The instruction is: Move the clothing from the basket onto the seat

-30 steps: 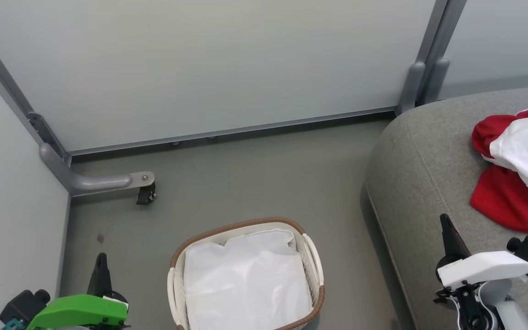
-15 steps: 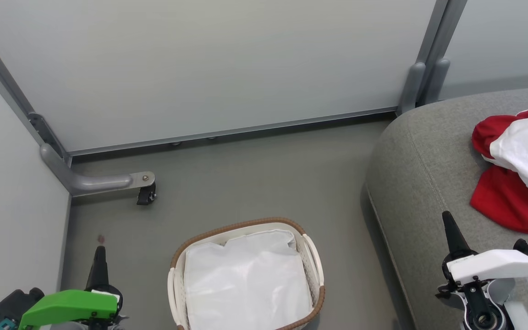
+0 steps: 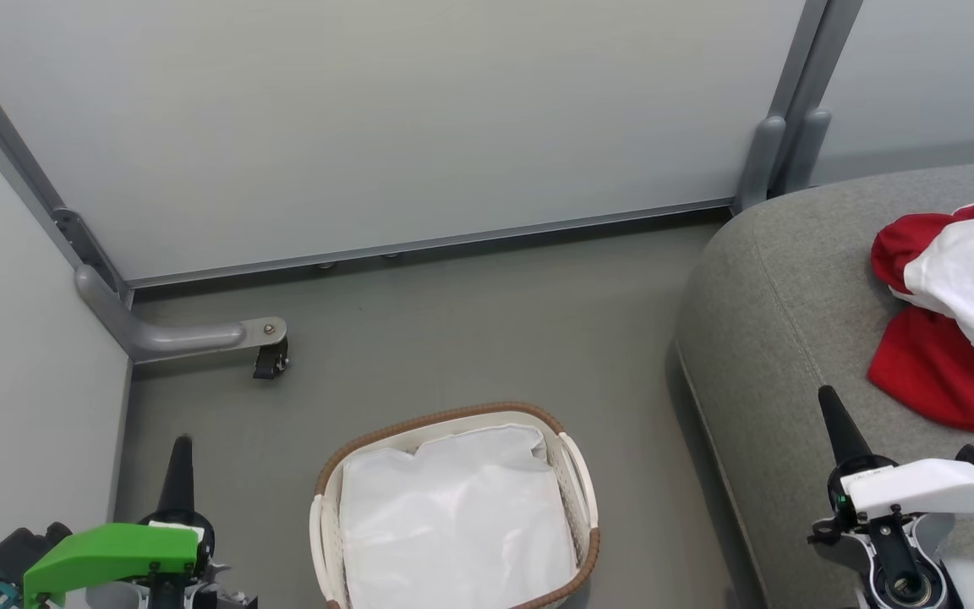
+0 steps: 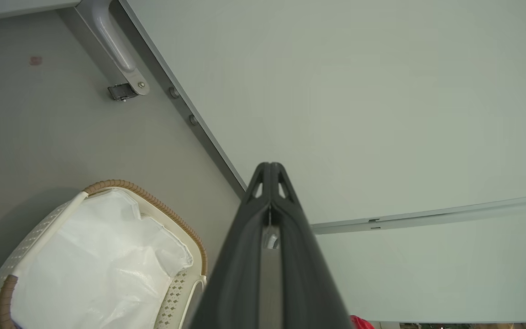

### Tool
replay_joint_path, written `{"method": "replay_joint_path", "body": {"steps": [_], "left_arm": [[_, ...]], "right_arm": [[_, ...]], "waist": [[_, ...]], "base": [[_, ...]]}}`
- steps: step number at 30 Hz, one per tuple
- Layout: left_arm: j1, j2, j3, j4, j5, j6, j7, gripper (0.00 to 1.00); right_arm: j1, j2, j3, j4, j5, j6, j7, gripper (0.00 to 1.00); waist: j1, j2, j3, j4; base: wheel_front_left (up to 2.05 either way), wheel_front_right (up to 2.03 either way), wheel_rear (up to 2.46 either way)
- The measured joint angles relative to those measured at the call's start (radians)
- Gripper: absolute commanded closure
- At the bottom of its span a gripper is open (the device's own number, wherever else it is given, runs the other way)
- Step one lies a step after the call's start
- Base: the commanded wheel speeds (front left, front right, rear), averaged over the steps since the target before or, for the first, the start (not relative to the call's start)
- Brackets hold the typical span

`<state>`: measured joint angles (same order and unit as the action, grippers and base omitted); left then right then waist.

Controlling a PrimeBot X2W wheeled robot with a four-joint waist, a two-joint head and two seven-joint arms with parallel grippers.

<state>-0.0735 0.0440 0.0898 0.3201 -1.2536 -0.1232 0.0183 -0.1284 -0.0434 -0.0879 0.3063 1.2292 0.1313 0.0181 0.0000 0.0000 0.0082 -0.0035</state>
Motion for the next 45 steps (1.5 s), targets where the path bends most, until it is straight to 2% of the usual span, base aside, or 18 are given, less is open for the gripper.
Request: {"method": "replay_joint_path", "body": {"steps": [45], "left_arm": [[-0.026,0.002,0.022,-0.07,-0.333,-0.004,0.091,1.0]], "right_arm": [[0.014,-0.003,-0.024,-0.058,0.358,-0.001,0.091,1.0]], "waist": [[0.0,0.0,-0.005,0.003]], "base": [[0.0,0.0,0.0]]}}
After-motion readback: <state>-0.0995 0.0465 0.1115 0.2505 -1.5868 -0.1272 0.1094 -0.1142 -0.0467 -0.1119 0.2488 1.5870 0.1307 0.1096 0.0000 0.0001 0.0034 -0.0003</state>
